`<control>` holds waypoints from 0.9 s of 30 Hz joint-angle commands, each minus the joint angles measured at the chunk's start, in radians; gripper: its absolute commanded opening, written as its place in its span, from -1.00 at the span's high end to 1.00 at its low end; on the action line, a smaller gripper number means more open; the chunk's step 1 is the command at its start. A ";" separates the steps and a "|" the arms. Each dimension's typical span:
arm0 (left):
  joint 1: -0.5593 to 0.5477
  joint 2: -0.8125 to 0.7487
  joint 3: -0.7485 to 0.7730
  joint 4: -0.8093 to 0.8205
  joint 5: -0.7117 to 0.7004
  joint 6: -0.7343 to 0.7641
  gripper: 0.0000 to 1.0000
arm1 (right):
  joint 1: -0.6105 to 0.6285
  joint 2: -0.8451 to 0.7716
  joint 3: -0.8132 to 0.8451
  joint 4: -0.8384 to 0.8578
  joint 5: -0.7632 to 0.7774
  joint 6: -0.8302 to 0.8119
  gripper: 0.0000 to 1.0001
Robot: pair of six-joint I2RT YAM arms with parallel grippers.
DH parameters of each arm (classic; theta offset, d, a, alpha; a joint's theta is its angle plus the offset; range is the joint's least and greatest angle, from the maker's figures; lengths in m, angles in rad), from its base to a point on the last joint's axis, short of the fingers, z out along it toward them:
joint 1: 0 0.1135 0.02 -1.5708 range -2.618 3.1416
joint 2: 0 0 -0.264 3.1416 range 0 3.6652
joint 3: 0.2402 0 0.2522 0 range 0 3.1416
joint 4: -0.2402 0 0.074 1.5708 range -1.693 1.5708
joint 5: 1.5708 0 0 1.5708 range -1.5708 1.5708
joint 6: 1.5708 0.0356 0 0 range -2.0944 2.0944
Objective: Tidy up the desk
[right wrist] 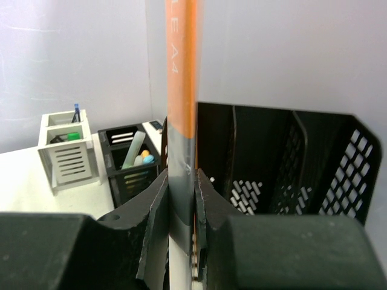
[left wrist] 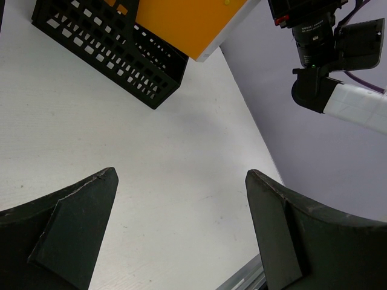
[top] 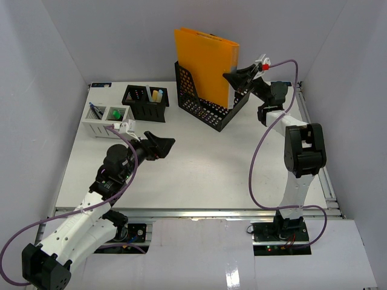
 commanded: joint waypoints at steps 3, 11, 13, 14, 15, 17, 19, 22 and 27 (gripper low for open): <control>0.007 -0.013 0.035 -0.019 0.002 0.013 -0.96 | -0.001 0.033 0.090 0.434 0.072 -0.050 0.84; 0.007 0.015 0.018 0.016 0.006 0.002 -0.96 | 0.017 0.052 0.008 0.491 0.053 -0.047 0.85; 0.006 0.028 0.016 0.024 0.012 0.000 -0.96 | 0.027 0.064 -0.004 0.511 0.043 -0.053 0.84; 0.007 0.032 0.016 0.029 0.014 -0.001 -0.96 | 0.028 0.069 -0.007 0.525 0.036 -0.059 0.84; 0.006 0.035 0.017 0.029 0.014 0.000 -0.96 | 0.028 0.077 -0.004 0.528 0.039 -0.060 0.84; 0.005 0.040 0.018 0.029 0.016 -0.001 -0.96 | 0.028 0.086 0.004 0.530 0.058 -0.061 0.84; 0.007 0.039 0.017 0.027 0.014 0.000 -0.96 | 0.031 0.087 0.005 0.532 0.073 -0.059 0.85; 0.005 0.041 0.013 0.030 0.011 0.002 -0.96 | 0.041 0.086 -0.007 0.531 0.090 -0.074 0.85; 0.005 0.051 0.007 0.040 0.017 0.000 -0.96 | 0.066 0.048 -0.073 0.524 0.194 -0.136 0.84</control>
